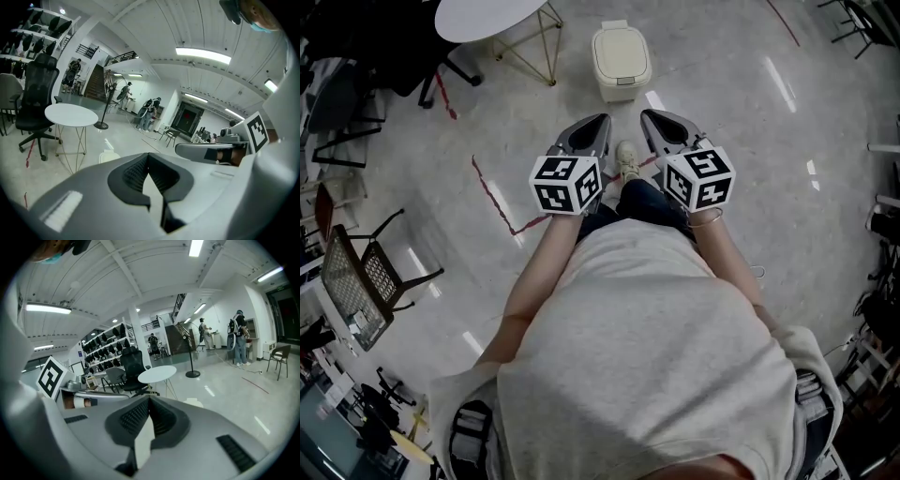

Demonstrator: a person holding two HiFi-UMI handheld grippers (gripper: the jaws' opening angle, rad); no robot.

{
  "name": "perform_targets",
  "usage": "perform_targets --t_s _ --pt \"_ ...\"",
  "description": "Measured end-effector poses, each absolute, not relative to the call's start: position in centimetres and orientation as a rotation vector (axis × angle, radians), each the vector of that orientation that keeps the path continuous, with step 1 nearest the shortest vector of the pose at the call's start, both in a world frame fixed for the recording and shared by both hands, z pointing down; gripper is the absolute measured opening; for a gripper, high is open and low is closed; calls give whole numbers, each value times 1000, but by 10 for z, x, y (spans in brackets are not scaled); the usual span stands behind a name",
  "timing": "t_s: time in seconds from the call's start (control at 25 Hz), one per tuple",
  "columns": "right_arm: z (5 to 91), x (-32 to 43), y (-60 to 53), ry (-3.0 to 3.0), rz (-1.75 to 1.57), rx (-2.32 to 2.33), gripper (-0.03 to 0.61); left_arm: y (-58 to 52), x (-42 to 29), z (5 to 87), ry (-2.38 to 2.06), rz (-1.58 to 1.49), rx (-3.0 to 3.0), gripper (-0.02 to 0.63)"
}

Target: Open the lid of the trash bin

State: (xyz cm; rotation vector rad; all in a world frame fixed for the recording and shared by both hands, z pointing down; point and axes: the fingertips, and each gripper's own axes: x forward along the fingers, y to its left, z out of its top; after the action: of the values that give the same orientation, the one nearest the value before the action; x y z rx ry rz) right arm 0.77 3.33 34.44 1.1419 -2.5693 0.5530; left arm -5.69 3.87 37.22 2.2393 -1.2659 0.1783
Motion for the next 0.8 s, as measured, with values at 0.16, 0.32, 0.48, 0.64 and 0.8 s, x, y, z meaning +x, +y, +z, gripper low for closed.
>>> perform_targets --t_s 0.16,0.32,0.48,0.64,0.8 --pt "344 7 -10 -2579 558 1083 8 -4 -53 371 -1275 181 2211 9" --pt "347 4 -52 -2590 569 1022 7 -50 -49 358 -1309 172 2232 9" --pt "350 5 -82 -2595 583 965 8 -85 -49 357 -1332 161 2208 9" --pt "358 20 -112 -2577 588 959 8 -112 -49 368 -1359 139 2152 9" --pt "371 34 -131 -2553 616 961 8 -125 -42 383 -1351 151 2117 9"
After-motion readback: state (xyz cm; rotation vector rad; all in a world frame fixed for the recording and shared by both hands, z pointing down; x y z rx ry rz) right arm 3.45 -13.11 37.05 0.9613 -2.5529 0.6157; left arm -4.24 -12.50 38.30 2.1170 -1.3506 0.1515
